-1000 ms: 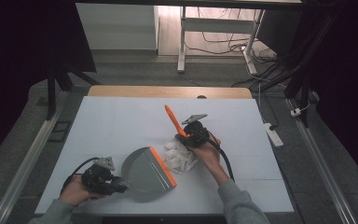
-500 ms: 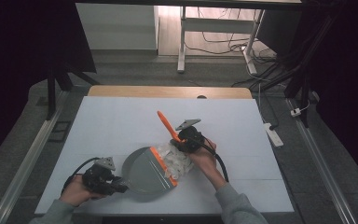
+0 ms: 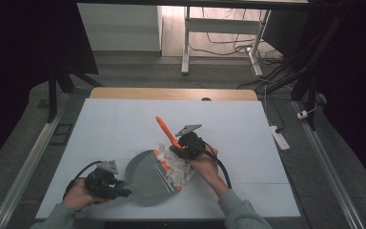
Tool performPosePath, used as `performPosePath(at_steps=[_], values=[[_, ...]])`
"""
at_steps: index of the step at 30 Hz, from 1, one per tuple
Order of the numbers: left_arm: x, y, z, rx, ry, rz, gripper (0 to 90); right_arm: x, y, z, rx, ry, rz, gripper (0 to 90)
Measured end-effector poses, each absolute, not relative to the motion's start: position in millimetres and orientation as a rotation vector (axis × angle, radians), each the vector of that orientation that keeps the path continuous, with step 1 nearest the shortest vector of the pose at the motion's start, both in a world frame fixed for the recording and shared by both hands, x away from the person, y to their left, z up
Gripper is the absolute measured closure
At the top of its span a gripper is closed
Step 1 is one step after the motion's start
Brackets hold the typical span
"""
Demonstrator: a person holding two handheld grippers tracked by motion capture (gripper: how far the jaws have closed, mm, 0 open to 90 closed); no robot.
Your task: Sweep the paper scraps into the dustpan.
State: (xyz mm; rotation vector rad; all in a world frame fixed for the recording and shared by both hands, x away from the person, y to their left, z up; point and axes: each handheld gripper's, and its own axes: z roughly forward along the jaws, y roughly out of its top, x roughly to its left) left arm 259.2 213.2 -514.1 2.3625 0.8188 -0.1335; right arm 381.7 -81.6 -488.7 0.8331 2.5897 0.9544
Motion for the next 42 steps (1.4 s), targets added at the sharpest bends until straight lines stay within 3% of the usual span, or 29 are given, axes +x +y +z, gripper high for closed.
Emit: performPosePath(at_steps=[28,42], values=[[259,212,-515,2.362,0.822,-0.136,61.2,344,-32,-486,0.66,2.674,1.085,70.3],[259,212,-515,2.361,0.822,-0.139,61.3,354,-64,-458,0.749,2.545,1.213,70.3]])
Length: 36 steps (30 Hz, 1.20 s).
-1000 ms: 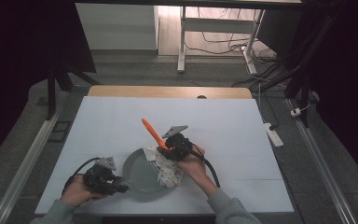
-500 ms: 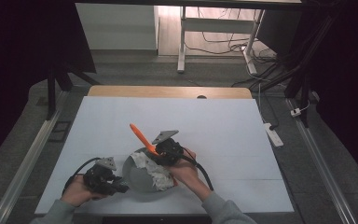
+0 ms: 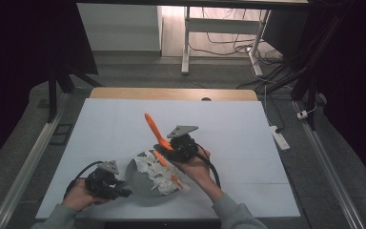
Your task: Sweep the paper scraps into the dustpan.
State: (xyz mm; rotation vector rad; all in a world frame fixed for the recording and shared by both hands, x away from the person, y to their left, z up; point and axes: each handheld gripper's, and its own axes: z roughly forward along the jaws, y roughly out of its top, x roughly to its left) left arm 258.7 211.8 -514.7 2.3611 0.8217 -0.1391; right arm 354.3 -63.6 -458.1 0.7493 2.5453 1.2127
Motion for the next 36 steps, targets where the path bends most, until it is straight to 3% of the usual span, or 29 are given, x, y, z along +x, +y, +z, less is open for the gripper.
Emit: performPosePath(at_steps=[10,23,36], values=[[257,213,-514,2.363,0.815,-0.139,61.2,360,-98,-448,0.868,2.461,1.23,70.3],[251,215,-515,2.361,0.813,-0.142,61.2,350,-146,-466,1.063,2.422,1.116,70.3],[247,213,-514,2.366,0.808,-0.146,61.2,354,-159,-477,1.102,2.404,1.004,70.3]])
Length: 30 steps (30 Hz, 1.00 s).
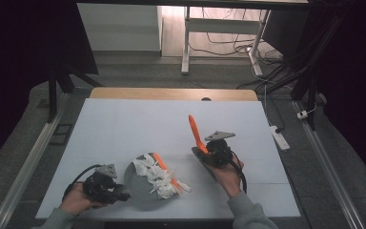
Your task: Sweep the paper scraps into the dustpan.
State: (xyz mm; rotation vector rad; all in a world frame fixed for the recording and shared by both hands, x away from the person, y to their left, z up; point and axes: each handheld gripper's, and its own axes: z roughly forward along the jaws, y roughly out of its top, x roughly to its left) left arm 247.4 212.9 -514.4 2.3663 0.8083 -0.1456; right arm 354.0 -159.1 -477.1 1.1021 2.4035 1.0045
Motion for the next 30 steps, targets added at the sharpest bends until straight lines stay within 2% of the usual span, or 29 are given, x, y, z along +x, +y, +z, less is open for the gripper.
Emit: performPosePath(at_steps=[30], values=[[246,209,-514,2.363,0.807,-0.148,61.2,333,-111,-487,0.963,2.546,0.997,70.3]])
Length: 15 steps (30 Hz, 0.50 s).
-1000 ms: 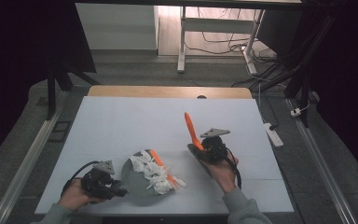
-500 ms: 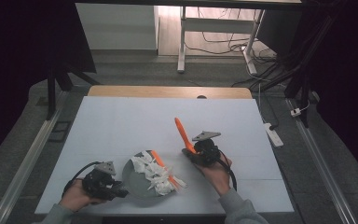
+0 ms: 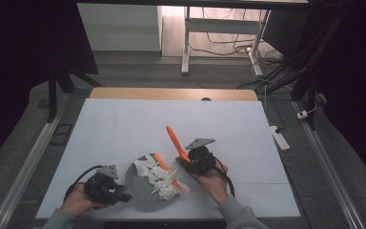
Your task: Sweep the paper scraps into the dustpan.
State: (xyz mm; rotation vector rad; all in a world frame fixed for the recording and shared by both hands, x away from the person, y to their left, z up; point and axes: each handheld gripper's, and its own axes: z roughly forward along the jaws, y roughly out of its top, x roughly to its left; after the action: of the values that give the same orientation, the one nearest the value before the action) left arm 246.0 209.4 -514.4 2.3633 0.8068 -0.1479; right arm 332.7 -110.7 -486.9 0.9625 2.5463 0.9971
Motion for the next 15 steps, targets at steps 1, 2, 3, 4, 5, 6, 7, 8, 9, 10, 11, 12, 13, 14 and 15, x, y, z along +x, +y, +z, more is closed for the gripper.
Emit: performPosePath(at_steps=[1,2,3,4,5,6,7,8,9,10,11,12,13,14,15], values=[[246,209,-514,2.363,0.807,-0.148,61.2,332,-110,-487,0.958,2.548,0.997,70.2],[246,209,-514,2.363,0.807,-0.148,61.2,331,-108,-487,0.951,2.551,0.997,70.3],[246,209,-514,2.363,0.807,-0.148,61.2,331,-107,-487,0.947,2.553,0.998,70.3],[246,209,-514,2.364,0.807,-0.148,61.2,330,-106,-487,0.948,2.555,1.0,70.3],[246,209,-514,2.363,0.807,-0.148,61.2,329,-105,-487,0.946,2.557,1.005,70.3],[246,209,-514,2.363,0.807,-0.148,61.2,329,-104,-487,0.944,2.56,1.008,70.3],[246,209,-514,2.363,0.807,-0.148,61.2,329,-103,-487,0.945,2.562,1.014,70.3],[246,209,-514,2.363,0.807,-0.149,61.3,328,-102,-487,0.944,2.566,1.019,70.3],[246,209,-514,2.364,0.807,-0.149,61.2,328,-101,-487,0.938,2.569,1.02,70.3],[246,209,-514,2.364,0.808,-0.149,61.2,327,-100,-487,0.938,2.572,1.021,70.3],[246,209,-514,2.364,0.808,-0.149,61.2,326,-98,-487,0.936,2.578,1.024,70.3],[246,209,-514,2.363,0.808,-0.148,61.2,326,-97,-487,0.937,2.583,1.029,70.3],[246,208,-514,2.364,0.809,-0.148,61.2,326,-96,-488,0.938,2.584,1.034,70.3],[246,208,-514,2.363,0.81,-0.148,61.2,326,-95,-488,0.936,2.588,1.037,70.3],[246,208,-514,2.364,0.81,-0.148,61.2,325,-93,-488,0.935,2.591,1.037,70.3]])
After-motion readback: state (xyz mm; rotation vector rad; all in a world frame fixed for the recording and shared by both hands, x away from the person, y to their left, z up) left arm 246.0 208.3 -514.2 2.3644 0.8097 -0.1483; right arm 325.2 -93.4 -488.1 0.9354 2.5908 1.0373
